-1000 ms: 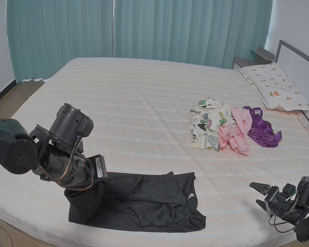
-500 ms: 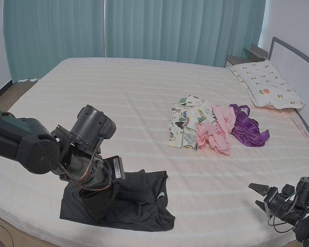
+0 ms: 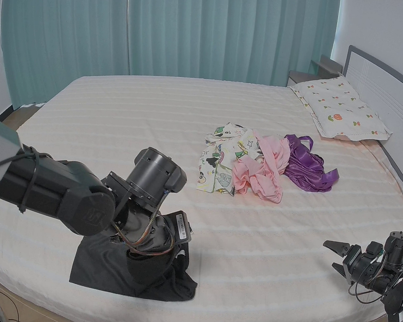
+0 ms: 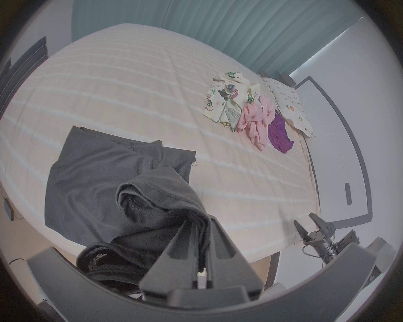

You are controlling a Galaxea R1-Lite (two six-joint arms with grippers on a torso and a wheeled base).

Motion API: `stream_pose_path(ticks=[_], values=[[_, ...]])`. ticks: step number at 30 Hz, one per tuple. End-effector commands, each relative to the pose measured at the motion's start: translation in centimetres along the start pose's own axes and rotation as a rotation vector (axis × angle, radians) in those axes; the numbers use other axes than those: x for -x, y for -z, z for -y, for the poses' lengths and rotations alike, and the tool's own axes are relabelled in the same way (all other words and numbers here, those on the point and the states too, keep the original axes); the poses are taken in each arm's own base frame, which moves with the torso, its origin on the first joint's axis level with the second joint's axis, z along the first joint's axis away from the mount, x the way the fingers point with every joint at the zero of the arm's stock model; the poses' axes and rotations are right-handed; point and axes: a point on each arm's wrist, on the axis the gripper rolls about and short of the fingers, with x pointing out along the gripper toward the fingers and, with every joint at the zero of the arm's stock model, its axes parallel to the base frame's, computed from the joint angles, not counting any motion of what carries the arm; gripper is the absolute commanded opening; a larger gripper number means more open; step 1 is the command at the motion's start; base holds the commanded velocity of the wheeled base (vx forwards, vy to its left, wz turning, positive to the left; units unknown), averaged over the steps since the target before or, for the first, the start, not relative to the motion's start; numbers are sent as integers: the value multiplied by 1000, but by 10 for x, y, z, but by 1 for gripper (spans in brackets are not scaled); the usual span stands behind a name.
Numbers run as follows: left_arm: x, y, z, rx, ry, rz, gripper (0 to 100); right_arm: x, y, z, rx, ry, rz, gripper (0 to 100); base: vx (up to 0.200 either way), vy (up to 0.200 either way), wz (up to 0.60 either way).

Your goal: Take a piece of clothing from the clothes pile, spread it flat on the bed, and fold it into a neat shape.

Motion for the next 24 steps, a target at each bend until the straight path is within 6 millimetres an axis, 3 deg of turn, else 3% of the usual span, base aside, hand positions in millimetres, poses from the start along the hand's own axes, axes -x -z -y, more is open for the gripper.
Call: stream_pose_path(ticks=[1,4,5,14,21,24], values=[[-15,3,5,6,-14,-21,0,2,3,3,-8,15,-14,100,0,0,0],[-21,3,6,22,-17,-22,0,2,4,2,-7,14,-15,100,0,0,0],[-21,2,7,25,-14,-22,100,2,4,2,-7,14,-15,100,0,0,0],[-14,2,11,52,16,-20,100,2,4,3,-8,16,-18,100,0,0,0],[49,-11,16,156,206,-17,100,2,4,3,-9,18,-22,100,0,0,0],[57,-12,6,190,220,-32,100,2,5,3,-10,19,-23,100,0,0,0]])
